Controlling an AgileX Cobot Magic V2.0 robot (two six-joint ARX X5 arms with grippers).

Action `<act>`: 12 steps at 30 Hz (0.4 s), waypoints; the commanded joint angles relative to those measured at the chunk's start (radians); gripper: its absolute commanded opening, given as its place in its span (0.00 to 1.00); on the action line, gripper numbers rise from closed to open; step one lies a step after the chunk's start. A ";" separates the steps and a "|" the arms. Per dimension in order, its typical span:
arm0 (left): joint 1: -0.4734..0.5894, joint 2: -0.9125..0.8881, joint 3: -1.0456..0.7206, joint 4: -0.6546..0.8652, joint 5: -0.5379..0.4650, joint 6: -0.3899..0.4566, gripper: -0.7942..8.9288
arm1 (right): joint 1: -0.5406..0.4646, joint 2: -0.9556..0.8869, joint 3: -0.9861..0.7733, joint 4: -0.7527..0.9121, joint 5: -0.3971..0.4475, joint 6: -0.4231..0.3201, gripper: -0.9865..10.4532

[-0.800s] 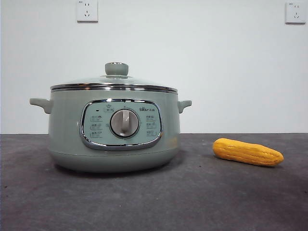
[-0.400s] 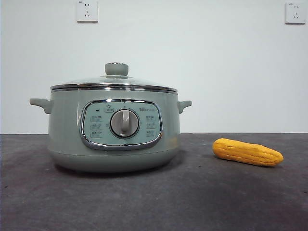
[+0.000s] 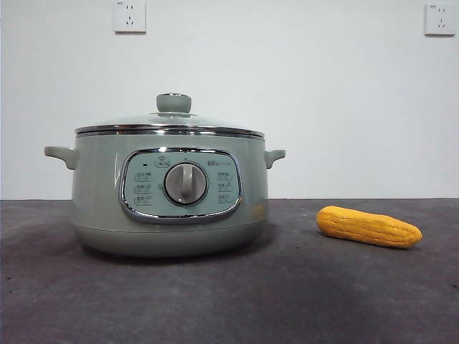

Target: Pick up the corn,open the lid,put the corn in the pot,close the lid

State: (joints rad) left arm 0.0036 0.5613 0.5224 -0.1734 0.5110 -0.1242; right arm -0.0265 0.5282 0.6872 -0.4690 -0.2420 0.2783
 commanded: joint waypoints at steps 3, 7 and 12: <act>0.001 0.080 0.064 -0.044 0.126 -0.056 0.08 | 0.000 0.086 0.055 -0.034 -0.207 -0.003 0.09; -0.005 0.147 0.129 -0.137 0.161 -0.045 0.08 | 0.002 0.220 0.122 -0.092 -0.348 -0.051 0.09; -0.007 0.201 0.179 -0.234 0.179 -0.012 0.08 | 0.042 0.407 0.216 -0.177 -0.340 -0.147 0.26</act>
State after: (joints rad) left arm -0.0006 0.7609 0.7013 -0.4023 0.6819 -0.1574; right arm 0.0105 0.9161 0.8951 -0.6464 -0.5800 0.1814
